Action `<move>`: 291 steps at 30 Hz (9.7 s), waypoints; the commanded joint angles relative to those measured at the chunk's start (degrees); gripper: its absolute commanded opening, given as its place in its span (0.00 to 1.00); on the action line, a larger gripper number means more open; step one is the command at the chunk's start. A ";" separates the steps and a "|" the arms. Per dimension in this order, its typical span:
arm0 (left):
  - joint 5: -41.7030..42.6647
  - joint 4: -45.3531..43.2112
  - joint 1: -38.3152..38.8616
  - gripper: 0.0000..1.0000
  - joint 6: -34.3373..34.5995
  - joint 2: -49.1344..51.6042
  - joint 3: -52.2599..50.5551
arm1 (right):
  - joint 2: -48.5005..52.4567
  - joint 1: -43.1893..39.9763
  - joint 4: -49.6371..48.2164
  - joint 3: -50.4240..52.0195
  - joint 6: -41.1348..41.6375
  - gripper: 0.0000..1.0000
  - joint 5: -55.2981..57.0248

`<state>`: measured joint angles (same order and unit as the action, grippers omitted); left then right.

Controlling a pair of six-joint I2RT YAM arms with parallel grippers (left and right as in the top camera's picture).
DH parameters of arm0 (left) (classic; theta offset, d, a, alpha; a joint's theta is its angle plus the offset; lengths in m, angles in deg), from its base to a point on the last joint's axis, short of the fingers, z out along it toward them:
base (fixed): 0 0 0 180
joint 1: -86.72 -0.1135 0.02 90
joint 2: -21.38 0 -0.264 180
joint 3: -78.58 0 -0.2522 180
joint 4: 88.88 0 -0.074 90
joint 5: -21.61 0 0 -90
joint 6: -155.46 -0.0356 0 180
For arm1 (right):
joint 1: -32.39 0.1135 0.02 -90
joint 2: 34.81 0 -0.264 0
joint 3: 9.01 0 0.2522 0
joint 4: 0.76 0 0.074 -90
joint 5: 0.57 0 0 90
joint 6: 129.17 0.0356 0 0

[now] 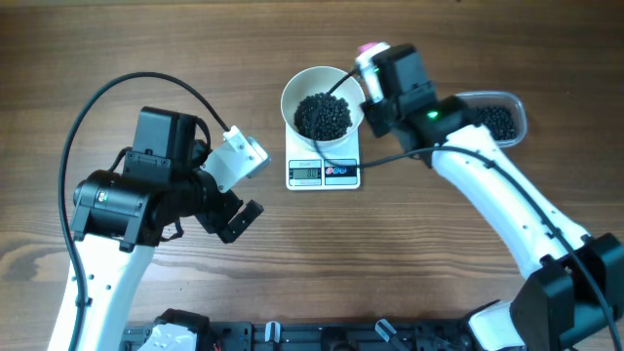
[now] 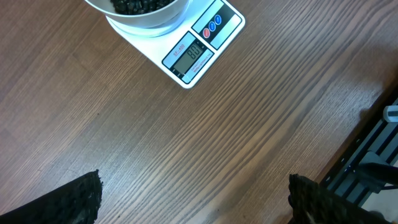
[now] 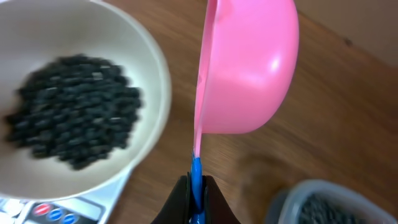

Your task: Scoop item into bowl and weigh 150g on scale

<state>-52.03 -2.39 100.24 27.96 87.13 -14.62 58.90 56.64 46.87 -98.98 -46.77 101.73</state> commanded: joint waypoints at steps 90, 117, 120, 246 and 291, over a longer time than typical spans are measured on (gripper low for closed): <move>0.09 -0.02 -0.31 1.00 -1.27 0.22 0.33 | 24.44 -29.83 42.07 -19.80 -20.72 0.04 -17.03; 0.09 -0.02 -0.31 1.00 -1.27 0.22 0.33 | 26.84 -38.12 43.36 -19.69 -19.34 0.04 -39.04; 0.09 -0.02 -0.31 1.00 -1.27 0.22 0.33 | 26.84 -40.61 43.17 -19.69 -19.65 0.04 -41.33; 0.09 -0.02 -0.31 1.00 -1.27 0.22 0.33 | 10.32 5.05 19.85 -19.78 -7.82 0.04 -6.84; 0.09 -0.02 -0.31 1.00 -1.27 0.22 0.33 | 0.96 -23.89 44.46 -19.80 -5.29 0.04 -4.66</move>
<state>-52.03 -2.39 100.24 27.76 87.13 -14.62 58.34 36.33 87.06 -118.80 -47.99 97.11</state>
